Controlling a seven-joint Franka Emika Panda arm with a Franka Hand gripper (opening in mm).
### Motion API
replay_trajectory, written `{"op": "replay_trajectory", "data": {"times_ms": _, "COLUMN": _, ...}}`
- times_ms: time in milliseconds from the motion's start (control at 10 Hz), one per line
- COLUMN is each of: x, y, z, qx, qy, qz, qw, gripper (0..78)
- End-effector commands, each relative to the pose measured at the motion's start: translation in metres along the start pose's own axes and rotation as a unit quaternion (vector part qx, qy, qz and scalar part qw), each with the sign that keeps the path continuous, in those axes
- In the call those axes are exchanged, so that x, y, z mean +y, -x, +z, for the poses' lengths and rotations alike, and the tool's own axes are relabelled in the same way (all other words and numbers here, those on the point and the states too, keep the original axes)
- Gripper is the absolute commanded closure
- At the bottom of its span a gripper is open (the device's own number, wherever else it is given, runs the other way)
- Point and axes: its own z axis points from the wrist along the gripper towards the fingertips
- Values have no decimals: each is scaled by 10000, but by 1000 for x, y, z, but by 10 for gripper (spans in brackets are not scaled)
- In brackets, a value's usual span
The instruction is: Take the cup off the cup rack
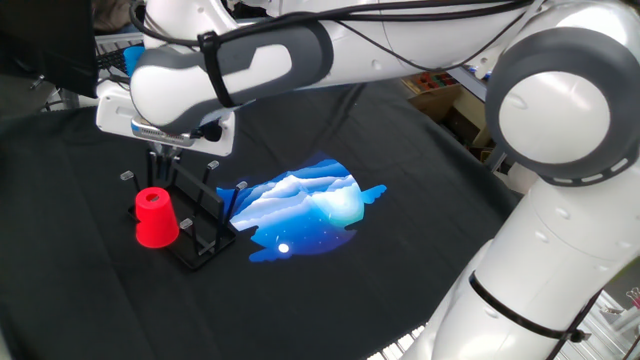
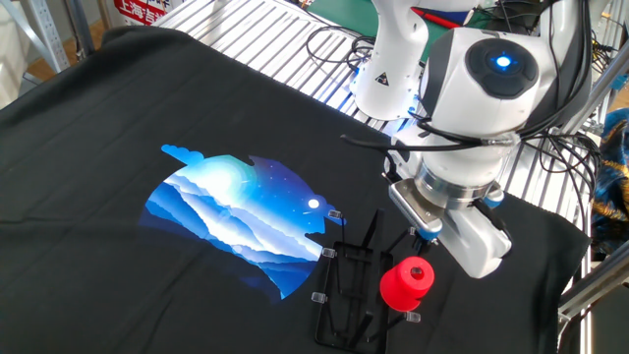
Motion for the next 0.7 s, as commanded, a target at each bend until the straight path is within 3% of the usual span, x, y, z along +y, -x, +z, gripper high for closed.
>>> {"op": "replay_trajectory", "data": {"times_ms": 100, "x": 1, "y": 0, "z": -2, "qx": 162, "qy": -53, "qz": -128, "qw": 9998, "gripper": 2}}
{"op": "replay_trajectory", "data": {"times_ms": 700, "x": 1, "y": 0, "z": -2, "qx": 162, "qy": -53, "qz": -128, "qw": 9998, "gripper": 2}}
